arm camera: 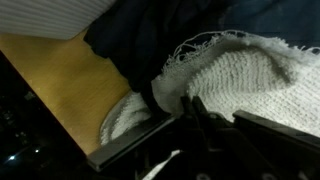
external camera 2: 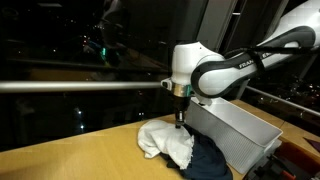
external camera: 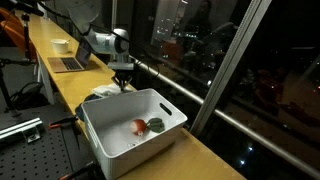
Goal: Remove the items from the storage box and put them on the table then place them back.
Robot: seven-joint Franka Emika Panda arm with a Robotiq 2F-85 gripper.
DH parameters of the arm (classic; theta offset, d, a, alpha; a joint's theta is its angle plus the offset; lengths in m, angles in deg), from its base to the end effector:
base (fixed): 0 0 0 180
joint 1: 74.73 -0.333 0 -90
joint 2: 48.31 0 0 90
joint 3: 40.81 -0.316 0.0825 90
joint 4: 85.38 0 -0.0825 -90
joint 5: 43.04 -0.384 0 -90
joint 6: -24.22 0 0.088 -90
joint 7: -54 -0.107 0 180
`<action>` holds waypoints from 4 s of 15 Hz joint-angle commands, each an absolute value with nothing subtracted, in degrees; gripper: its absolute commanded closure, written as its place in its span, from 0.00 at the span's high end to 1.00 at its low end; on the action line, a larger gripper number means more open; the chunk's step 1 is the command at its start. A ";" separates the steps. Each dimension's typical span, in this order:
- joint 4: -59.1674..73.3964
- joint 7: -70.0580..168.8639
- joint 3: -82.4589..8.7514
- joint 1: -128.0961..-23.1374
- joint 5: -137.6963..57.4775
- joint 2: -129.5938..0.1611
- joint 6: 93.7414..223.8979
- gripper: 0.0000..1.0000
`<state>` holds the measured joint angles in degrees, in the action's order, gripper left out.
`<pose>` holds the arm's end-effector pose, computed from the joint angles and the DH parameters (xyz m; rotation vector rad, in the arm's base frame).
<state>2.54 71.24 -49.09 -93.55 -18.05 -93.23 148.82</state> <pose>0.6311 0.2892 0.1848 2.5287 1.4008 -0.1538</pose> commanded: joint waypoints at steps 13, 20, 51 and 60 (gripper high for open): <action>20.29 71.49 -48.32 -86.33 -19.08 -52.70 149.53 0.01; 17.66 77.71 -44.43 -79.60 -23.17 -42.21 143.13 0.01; 35.30 75.38 -46.72 -79.72 -27.63 -55.94 154.95 1.00; 26.96 68.64 -51.05 -88.85 -22.79 -69.88 153.66 1.00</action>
<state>31.45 69.31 -50.69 -87.75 -24.20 -65.91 156.06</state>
